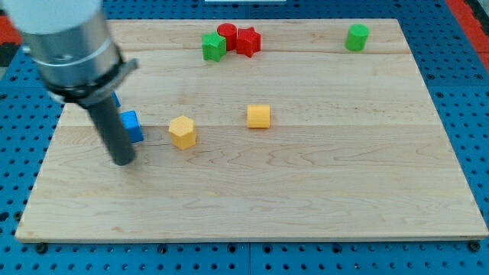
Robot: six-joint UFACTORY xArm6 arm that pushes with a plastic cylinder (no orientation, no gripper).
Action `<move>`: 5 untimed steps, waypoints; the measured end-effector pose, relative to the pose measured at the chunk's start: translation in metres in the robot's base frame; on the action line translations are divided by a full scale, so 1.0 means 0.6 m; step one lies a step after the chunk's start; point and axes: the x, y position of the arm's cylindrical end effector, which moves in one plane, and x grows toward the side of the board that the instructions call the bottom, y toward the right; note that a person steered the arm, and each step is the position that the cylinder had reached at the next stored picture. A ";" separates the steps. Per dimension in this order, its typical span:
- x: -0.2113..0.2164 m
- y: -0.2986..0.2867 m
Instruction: Slide the yellow blocks into the bottom right side of the red star
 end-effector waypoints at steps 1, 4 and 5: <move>-0.029 -0.055; -0.039 0.318; -0.077 0.362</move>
